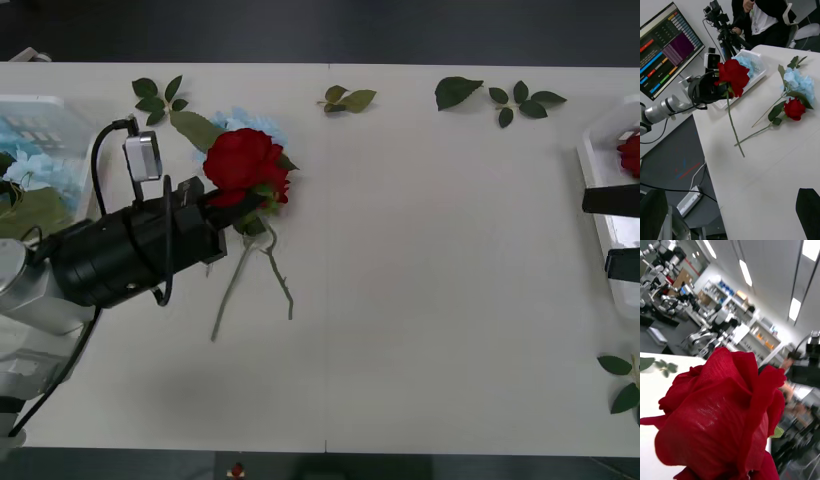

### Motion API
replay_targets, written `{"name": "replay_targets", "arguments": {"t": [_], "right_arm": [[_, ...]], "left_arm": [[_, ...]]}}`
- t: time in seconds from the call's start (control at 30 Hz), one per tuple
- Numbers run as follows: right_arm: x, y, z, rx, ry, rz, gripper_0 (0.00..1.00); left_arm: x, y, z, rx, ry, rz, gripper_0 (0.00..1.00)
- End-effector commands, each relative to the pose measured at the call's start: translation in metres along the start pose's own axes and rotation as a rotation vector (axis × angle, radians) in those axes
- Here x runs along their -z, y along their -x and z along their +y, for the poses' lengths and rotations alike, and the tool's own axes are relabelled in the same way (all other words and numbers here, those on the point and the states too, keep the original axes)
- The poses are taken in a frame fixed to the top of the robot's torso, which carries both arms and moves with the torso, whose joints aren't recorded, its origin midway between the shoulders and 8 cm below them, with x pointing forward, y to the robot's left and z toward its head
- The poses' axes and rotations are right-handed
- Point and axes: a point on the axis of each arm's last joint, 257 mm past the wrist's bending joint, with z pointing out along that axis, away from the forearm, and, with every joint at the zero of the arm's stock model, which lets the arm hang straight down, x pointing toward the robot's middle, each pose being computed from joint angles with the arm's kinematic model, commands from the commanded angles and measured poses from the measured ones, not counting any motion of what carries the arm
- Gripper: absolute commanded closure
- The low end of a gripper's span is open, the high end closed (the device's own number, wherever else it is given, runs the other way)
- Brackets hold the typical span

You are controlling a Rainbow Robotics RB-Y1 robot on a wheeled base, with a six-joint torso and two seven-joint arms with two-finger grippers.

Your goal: Put the red flowers into the right box and the blue flowers into the left box

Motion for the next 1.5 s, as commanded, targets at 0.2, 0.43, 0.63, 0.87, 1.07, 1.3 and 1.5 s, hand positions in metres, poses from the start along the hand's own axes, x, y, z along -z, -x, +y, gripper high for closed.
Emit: {"name": "replay_targets", "arguments": {"t": [0.2, 0.43, 0.63, 0.87, 1.07, 1.3, 1.5], "right_arm": [[-0.042, -0.041, 0.030, -0.106, 0.145, 0.008, 0.00], [-0.072, -0.062, 0.025, -0.196, 0.207, -0.007, 0.00], [-0.098, -0.079, 0.017, -0.255, 0.243, 0.005, 0.00], [-0.119, -0.081, 0.004, -0.234, 0.223, 0.001, 0.00], [-0.140, -0.077, 0.007, -0.249, 0.235, -0.021, 0.00], [-0.151, -0.071, 0.007, -0.261, 0.236, -0.050, 0.00], [-0.154, -0.069, 0.007, -0.263, 0.236, -0.060, 0.99]], "left_arm": [[-0.055, -0.013, -0.037, 0.221, -0.062, -0.138, 1.00], [-0.090, -0.017, -0.065, 0.363, -0.127, -0.201, 1.00], [-0.124, -0.019, -0.087, 0.394, -0.148, -0.222, 1.00], [-0.148, -0.007, -0.098, 0.416, -0.147, -0.262, 1.00], [-0.156, -0.002, -0.097, 0.424, -0.132, -0.275, 1.00], [-0.154, -0.003, -0.094, 0.423, -0.126, -0.269, 1.00], [-0.153, -0.002, -0.093, 0.427, -0.125, -0.271, 1.00]]}}
